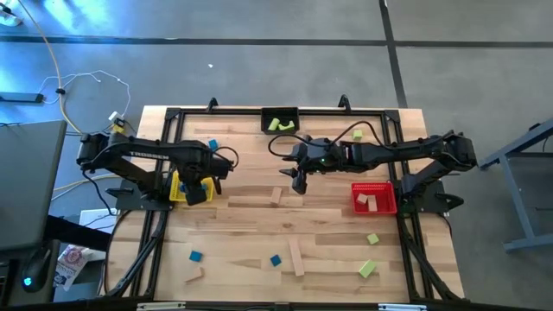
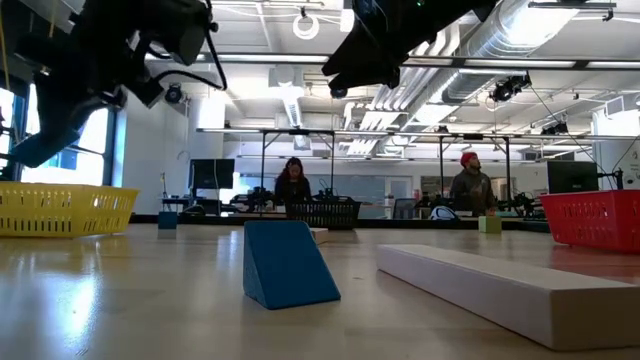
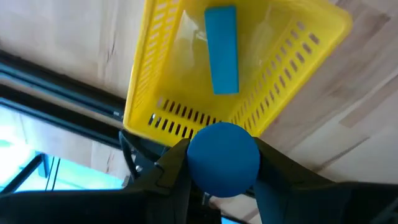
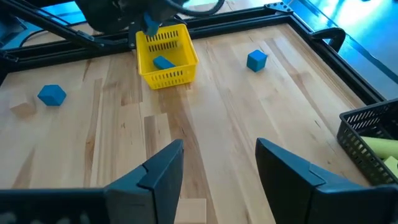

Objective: Sort & place blocks by color
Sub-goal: Put the blue block into the yellow bin, then put the light brown block into the red bin

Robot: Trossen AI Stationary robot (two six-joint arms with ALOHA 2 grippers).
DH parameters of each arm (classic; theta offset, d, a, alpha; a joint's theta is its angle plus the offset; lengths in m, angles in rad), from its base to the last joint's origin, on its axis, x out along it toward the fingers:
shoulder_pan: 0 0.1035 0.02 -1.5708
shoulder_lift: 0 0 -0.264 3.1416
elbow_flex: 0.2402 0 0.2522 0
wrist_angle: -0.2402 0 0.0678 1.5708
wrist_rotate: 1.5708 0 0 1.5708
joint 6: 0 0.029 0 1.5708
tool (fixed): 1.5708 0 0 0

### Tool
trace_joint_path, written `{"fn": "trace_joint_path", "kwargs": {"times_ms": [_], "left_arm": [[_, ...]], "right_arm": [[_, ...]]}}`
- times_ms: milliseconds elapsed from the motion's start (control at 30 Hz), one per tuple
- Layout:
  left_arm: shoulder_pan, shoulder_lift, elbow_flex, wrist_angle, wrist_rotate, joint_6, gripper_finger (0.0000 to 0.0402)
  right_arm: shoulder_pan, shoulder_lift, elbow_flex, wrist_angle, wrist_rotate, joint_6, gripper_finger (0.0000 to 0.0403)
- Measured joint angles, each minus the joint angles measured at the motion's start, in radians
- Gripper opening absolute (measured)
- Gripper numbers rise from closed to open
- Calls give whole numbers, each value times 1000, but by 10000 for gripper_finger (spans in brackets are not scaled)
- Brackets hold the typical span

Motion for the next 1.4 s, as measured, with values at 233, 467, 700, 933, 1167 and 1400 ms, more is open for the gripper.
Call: {"fn": "trace_joint_path", "kwargs": {"times_ms": [233, 467, 700, 933, 1167, 1400], "left_arm": [[0, 33, -46, 71, 0, 0, 112], [0, 81, -61, 121, -3, 1, 113], [0, 120, -61, 132, -48, 2, 140], [0, 120, -61, 132, -56, 2, 189], [0, 119, -61, 123, -29, 34, 203], [-1, 119, 2, 98, 1, 53, 204]], "right_arm": [[0, 0, 0, -3, -1, 41, 186], [0, 8, 0, -28, -9, 49, 186], [0, 75, 0, -31, -12, 49, 186], [0, 135, 0, -30, -12, 42, 186], [0, 152, 0, -27, -16, 14, 186], [0, 152, 0, 45, -84, -112, 186]]}}
